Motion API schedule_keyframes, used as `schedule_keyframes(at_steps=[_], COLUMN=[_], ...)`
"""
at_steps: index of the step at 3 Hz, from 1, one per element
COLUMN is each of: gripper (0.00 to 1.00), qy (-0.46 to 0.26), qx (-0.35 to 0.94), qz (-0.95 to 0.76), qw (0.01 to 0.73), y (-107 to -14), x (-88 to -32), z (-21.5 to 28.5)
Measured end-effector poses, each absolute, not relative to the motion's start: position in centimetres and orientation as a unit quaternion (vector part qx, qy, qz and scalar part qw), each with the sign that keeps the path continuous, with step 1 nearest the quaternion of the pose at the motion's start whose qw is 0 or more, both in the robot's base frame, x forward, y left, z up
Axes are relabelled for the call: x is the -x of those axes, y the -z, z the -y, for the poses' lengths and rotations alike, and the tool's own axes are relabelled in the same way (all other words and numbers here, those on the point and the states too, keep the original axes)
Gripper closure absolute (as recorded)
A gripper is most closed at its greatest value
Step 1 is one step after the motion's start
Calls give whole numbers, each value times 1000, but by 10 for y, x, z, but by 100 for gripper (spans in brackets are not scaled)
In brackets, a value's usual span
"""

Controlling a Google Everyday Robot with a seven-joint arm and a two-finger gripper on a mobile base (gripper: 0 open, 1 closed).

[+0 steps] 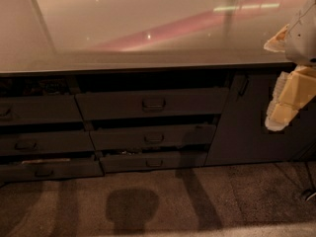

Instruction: Open top drawer

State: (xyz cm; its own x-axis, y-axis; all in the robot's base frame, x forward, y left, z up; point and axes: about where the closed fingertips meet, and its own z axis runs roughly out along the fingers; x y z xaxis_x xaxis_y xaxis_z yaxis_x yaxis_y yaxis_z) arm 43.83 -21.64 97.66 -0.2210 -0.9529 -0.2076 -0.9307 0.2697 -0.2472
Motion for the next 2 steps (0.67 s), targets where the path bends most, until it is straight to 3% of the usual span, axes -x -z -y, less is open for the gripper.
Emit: schedule_keyframes(at_steps=[2], gripper=[0], qy=[-2], qx=[616], qz=[-769], qw=[173], y=[-977], x=[-442], z=[207])
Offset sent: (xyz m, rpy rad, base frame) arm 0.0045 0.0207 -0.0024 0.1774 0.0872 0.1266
